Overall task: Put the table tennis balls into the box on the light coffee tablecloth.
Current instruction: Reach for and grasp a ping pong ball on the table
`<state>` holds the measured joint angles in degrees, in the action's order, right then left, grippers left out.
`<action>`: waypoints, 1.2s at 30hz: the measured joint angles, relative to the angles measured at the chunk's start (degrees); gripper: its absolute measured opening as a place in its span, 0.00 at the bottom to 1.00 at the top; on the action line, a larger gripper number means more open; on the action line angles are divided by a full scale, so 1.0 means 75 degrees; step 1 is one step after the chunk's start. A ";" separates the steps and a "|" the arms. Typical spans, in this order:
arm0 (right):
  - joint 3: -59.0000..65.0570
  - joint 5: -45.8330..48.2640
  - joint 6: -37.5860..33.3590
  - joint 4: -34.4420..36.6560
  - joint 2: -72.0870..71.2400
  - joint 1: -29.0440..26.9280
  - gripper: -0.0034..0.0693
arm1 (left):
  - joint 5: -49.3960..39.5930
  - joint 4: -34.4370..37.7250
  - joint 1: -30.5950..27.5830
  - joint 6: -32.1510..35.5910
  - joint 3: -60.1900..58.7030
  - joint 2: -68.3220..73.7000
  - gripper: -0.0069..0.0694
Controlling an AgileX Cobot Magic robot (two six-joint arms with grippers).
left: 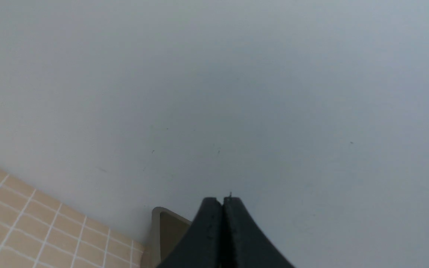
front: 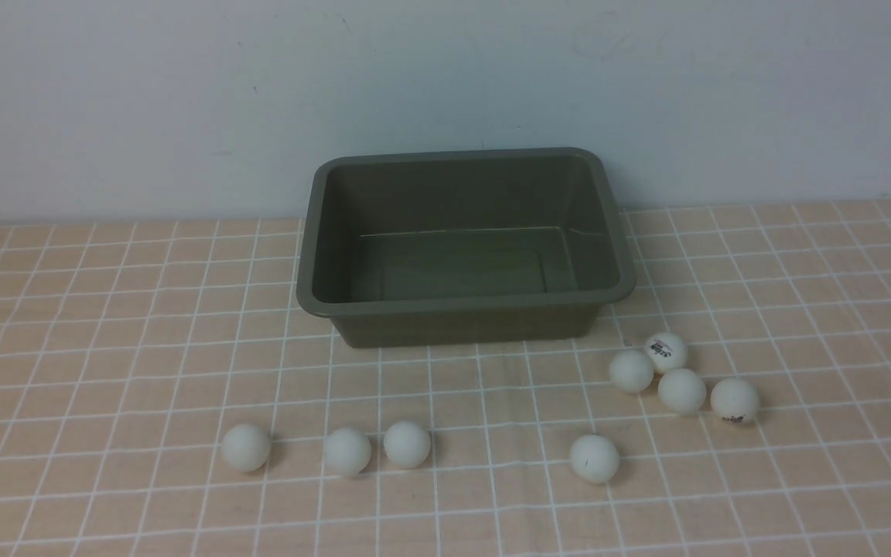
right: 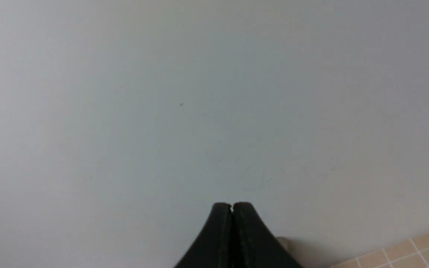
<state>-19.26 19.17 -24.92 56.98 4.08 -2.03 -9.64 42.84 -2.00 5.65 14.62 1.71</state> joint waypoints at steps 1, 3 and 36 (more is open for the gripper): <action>-0.0270 0.0389 -0.0292 0.0000 0.0238 0.0000 0.02 | -0.0337 -0.0101 0.0000 0.0284 0.0282 0.0218 0.02; -0.0790 0.1211 -0.0825 -0.0032 0.0828 0.0000 0.02 | -0.1175 -0.0177 0.0000 0.0990 0.0802 0.0775 0.02; -0.4444 0.5310 -0.0063 -0.4202 0.8979 0.0000 0.03 | -0.5852 -0.2963 0.0770 0.2317 0.3822 0.8928 0.02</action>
<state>-52.59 58.99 -25.40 25.47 71.43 -2.03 -53.53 20.61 3.78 23.02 43.28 68.68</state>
